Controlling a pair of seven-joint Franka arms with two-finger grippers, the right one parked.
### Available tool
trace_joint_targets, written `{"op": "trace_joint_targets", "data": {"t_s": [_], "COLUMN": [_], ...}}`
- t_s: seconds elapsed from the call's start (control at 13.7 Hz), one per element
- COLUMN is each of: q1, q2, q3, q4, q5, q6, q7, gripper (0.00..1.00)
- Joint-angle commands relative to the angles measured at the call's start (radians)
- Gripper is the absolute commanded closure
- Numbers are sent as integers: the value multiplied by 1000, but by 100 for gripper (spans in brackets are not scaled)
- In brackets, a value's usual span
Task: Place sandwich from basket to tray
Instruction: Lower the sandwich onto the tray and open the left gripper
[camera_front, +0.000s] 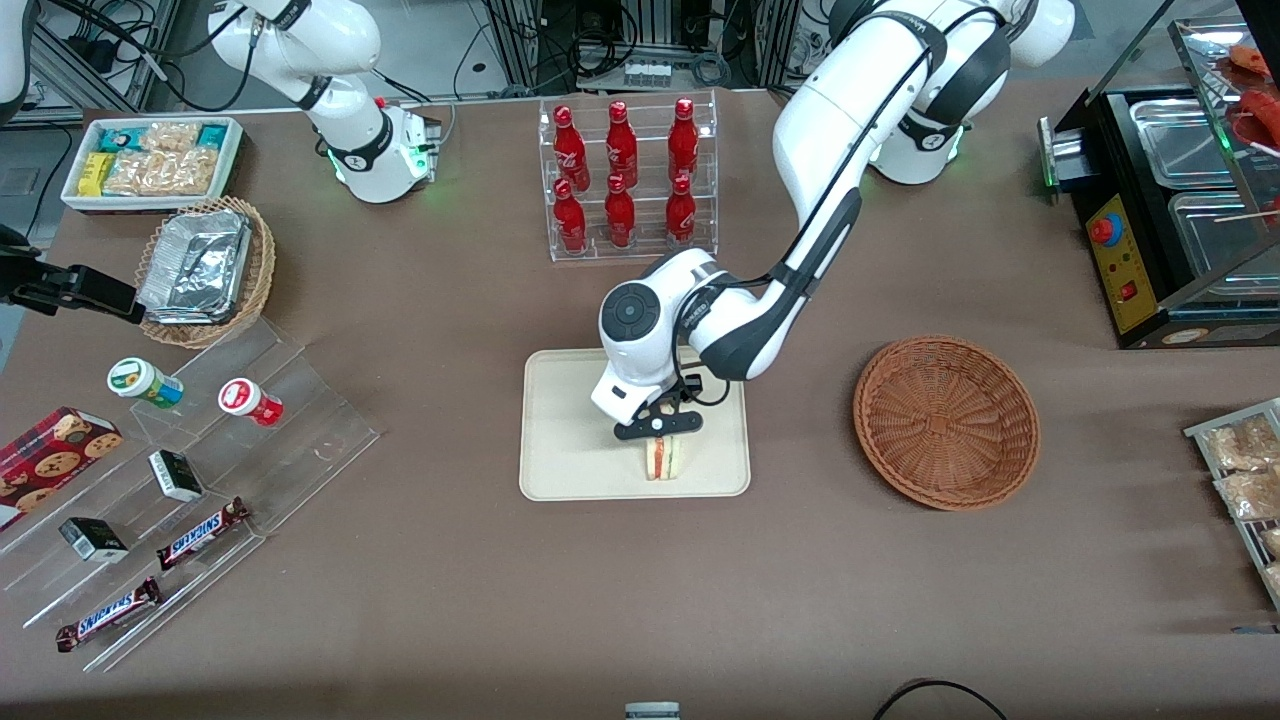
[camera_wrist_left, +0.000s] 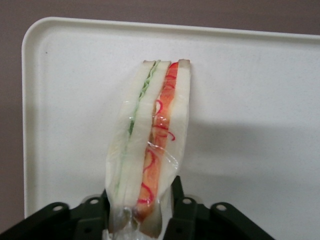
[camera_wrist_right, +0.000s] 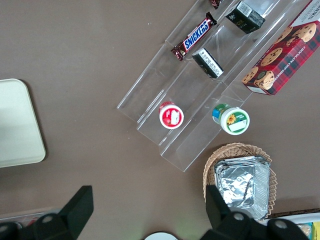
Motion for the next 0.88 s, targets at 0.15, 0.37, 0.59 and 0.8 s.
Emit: {"op": "trace_joint_targets", "data": {"t_s": [0.15,0.37,0.59,0.8], "q1": [-13,-12,-12,-4], "q2": [17,6,-10,-52], "q3": [8,8,7,3], "q4": [33,34,85,119], "q5": [18,17,9,6], "q6": [5,-2,-88,-177], "q7": [-9,-16,-17,-14], "gripper": [0,0,0,0]}}
